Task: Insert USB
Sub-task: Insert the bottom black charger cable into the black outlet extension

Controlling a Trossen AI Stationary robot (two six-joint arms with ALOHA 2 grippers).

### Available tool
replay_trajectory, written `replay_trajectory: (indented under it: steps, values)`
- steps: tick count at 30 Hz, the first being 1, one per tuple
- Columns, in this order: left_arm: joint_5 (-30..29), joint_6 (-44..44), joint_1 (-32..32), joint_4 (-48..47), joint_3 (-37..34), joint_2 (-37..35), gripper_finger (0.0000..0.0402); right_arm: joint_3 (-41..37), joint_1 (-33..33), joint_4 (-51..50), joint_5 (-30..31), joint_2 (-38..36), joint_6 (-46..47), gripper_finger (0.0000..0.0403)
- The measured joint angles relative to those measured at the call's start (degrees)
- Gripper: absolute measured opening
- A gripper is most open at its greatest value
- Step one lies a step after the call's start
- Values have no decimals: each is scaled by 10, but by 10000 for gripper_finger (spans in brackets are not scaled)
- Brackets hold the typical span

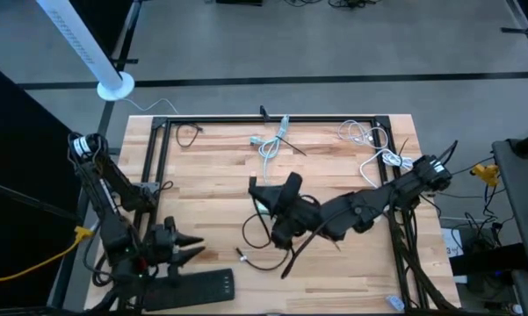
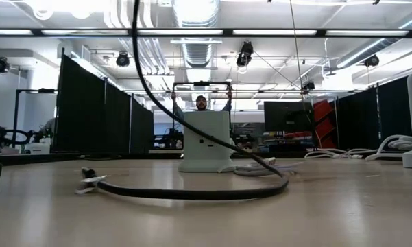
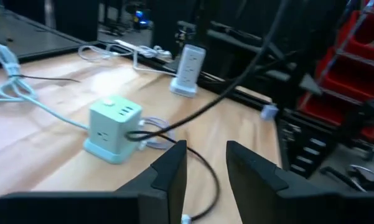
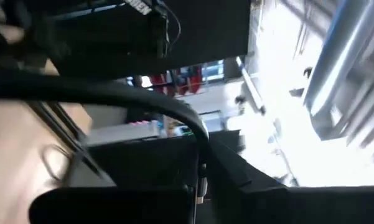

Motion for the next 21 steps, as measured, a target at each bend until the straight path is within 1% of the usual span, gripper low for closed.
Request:
replay_trajectory:
  steps: [3, 6, 10, 15, 18, 21]
  values:
    - [0, 0, 19, -9, 0, 0, 94, 0, -3, -4, -6, 0, -60, 5]
    - [-6, 4, 36, -25, 0, -1, 89, 0, -8, -4, -5, -1, -75, 5]
    - [-32, 15, 63, -48, 0, -5, 80, 0, -20, -4, -16, -1, -97, 5]
    - [-42, 25, 113, -77, 0, -28, 69, 0, -46, -1, -29, -3, -106, 5]
    - [-43, 111, 154, -76, 0, -57, 66, 0, -64, 1, -45, -6, -102, 5]
    - [-70, 239, 202, -63, 0, -101, 66, 0, -81, 1, -61, -10, -70, 5]
